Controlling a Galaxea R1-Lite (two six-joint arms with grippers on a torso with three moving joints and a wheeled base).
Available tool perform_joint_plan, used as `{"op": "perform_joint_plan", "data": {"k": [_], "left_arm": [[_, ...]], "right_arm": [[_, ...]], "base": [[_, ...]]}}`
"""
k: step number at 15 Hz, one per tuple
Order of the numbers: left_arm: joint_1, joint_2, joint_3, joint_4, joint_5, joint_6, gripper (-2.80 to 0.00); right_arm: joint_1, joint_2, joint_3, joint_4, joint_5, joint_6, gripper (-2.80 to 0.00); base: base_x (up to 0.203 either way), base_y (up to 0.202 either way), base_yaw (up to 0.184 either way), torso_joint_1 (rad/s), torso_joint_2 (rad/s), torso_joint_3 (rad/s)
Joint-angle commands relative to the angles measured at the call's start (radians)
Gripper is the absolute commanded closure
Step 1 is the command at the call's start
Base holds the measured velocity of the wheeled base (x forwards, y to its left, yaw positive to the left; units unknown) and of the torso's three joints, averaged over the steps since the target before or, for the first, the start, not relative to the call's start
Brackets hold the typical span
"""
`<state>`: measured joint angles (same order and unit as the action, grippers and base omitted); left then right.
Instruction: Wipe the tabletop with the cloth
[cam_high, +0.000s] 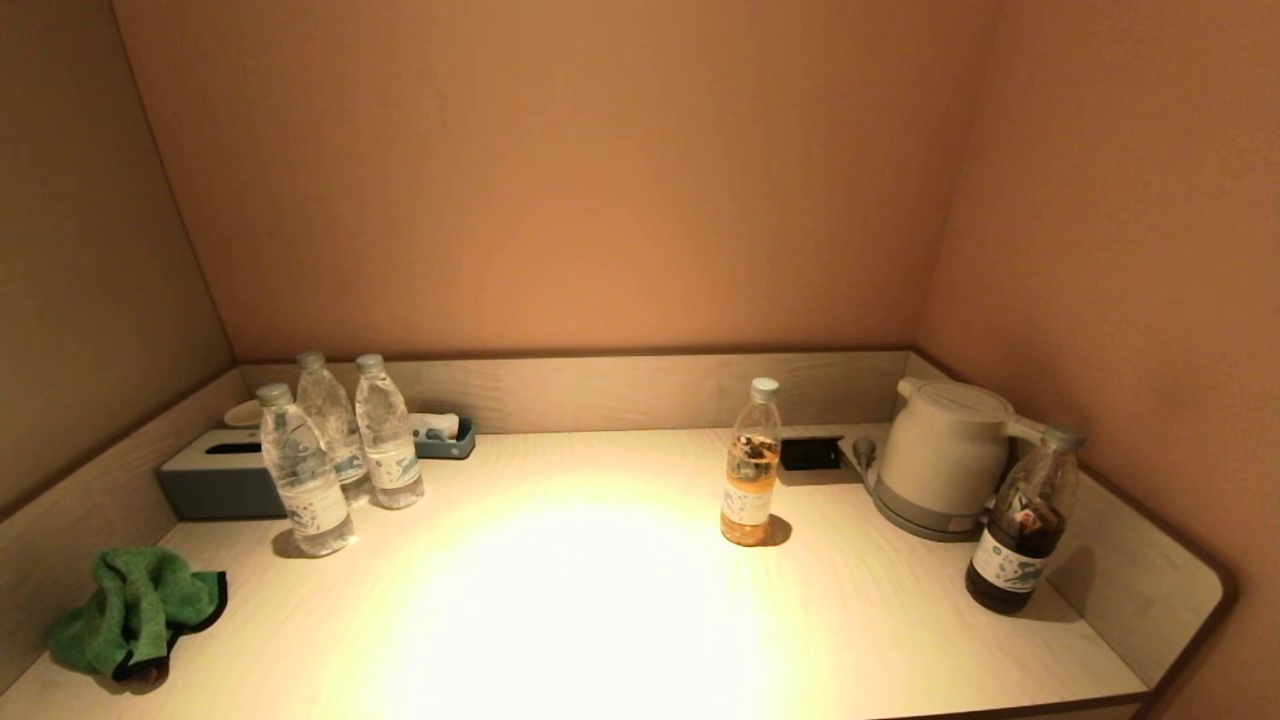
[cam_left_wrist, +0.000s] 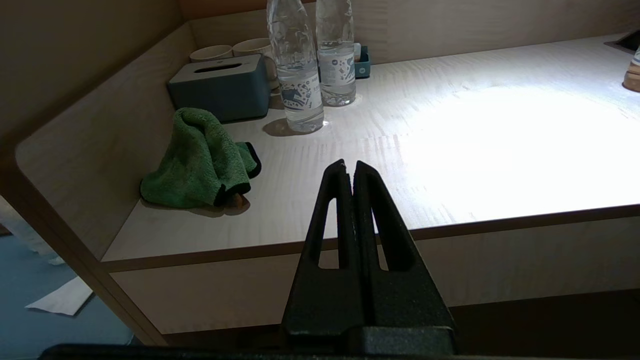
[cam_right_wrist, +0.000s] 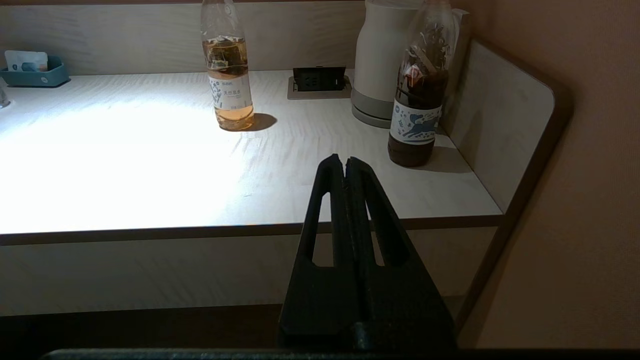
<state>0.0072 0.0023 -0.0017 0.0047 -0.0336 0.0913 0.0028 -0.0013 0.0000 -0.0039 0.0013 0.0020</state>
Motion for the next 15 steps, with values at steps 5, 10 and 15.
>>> {"op": "perform_joint_plan", "data": {"k": [5,10,15], "left_arm": [[-0.001,-0.001,0.0,0.0,0.0,0.001,0.0],[-0.001,-0.001,0.0,0.0,0.001,0.001,0.0],[-0.001,-0.001,0.0,0.0,0.001,0.001,0.0]], "right_arm": [[0.0,0.001,0.0,-0.001,0.0,0.0,0.0],[0.0,0.001,0.0,-0.001,0.0,0.0,0.0],[0.0,0.001,0.0,-0.001,0.0,0.0,0.0]], "base": [[0.0,0.0,0.0,0.0,0.0,0.0],[0.0,0.0,0.0,0.0,0.0,0.0],[0.0,0.0,0.0,0.0,0.0,0.0]]}}
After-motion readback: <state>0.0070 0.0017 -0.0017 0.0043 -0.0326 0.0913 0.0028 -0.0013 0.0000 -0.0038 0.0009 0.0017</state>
